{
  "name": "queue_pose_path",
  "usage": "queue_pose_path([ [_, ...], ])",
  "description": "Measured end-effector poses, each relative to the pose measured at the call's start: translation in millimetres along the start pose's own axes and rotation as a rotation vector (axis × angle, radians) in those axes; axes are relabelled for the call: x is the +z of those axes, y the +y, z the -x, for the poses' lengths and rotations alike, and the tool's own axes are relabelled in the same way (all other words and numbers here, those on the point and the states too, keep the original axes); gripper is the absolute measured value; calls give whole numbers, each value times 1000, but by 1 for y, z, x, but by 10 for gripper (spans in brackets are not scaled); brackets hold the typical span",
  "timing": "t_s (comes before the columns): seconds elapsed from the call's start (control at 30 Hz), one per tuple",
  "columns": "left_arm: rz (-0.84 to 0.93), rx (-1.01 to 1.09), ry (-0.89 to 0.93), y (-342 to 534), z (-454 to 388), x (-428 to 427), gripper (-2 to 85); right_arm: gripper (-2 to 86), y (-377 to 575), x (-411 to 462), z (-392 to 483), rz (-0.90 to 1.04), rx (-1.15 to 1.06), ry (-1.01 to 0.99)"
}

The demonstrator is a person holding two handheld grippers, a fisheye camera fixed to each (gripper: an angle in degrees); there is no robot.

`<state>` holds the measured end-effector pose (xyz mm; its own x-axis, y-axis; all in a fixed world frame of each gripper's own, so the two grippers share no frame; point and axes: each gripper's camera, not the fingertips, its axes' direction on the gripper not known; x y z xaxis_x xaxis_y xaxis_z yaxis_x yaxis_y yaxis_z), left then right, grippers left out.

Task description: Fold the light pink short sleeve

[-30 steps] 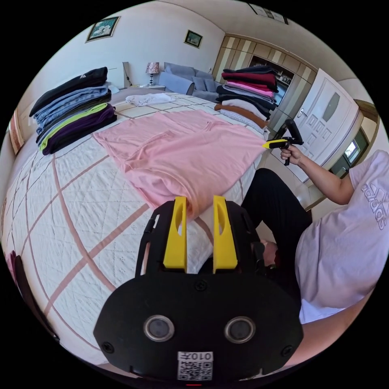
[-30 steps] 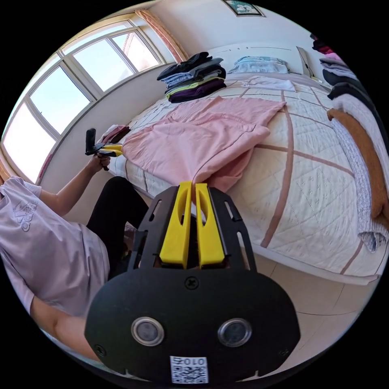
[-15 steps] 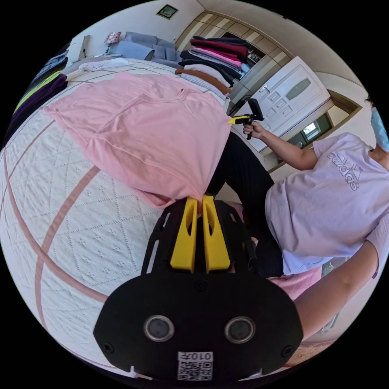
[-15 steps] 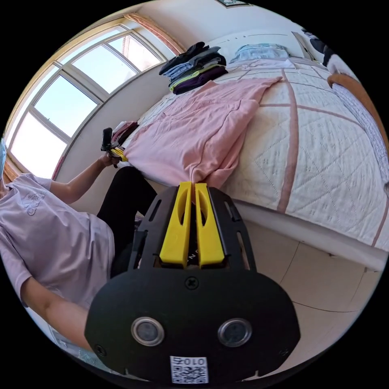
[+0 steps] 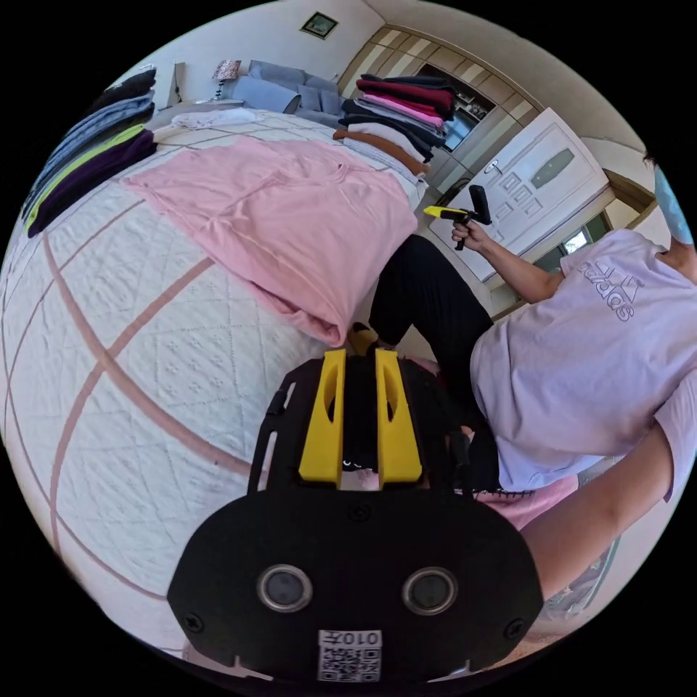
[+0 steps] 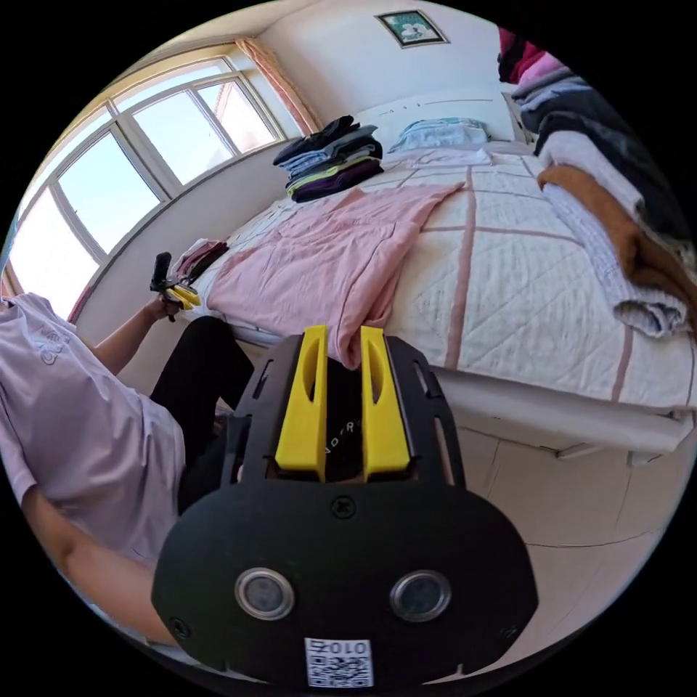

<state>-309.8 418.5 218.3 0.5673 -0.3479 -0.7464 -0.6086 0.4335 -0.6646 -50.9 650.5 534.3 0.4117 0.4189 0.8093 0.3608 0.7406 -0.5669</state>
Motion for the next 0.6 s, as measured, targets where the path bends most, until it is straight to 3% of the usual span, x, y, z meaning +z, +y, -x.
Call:
queue_pose_path([
  [0.1, -145, -38, -135, -24, 1, -41, 52, 69, -33, -14, 24, -39, -104, 136],
  [0.2, -128, -36, -243, -86, 20, -43, 54, 74, -98, 7, 45, -2, -261, 174],
  [0.37, -16, -8, -190, -172, 63, 6, 55, 73, -202, 94, 54, 243, -400, 161],
  [0.6, 37, 15, -171, -201, 77, 35, 32, 66, -230, 143, 46, 309, -415, 96],
])
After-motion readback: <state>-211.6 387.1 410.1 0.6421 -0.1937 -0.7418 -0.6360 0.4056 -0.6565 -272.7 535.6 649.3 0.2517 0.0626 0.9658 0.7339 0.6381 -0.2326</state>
